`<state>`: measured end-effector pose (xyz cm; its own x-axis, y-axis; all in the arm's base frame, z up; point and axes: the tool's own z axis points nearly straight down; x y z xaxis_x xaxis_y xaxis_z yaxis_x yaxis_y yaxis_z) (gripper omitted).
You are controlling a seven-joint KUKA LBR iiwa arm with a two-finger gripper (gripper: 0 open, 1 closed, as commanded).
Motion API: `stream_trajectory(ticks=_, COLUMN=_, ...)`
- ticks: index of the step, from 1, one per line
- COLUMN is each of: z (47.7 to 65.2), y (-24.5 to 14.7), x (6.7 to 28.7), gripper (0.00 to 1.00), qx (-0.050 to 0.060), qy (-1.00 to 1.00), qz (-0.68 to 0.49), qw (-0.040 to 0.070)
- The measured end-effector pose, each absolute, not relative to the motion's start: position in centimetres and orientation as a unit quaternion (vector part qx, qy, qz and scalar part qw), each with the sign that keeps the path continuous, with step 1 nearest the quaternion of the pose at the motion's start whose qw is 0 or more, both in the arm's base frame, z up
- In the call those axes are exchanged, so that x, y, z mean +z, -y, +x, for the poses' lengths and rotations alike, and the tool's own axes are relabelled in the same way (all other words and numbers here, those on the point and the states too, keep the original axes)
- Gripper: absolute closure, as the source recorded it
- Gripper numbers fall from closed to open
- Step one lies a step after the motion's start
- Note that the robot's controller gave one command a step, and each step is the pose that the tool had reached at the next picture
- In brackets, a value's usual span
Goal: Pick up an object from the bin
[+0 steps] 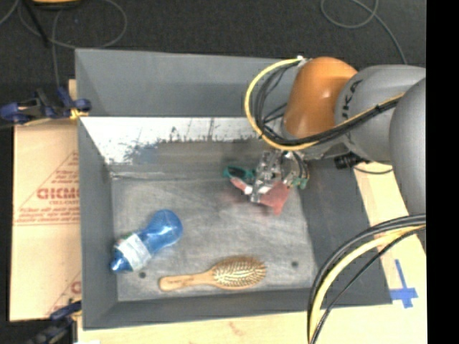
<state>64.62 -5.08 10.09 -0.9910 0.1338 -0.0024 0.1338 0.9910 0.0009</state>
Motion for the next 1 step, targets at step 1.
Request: stream_trajectory(ticks=1, z=64.83, y=5.46, x=12.85, gripper=1.00, qx=0.000, qy=-0.998, qz=0.068, qw=0.003)
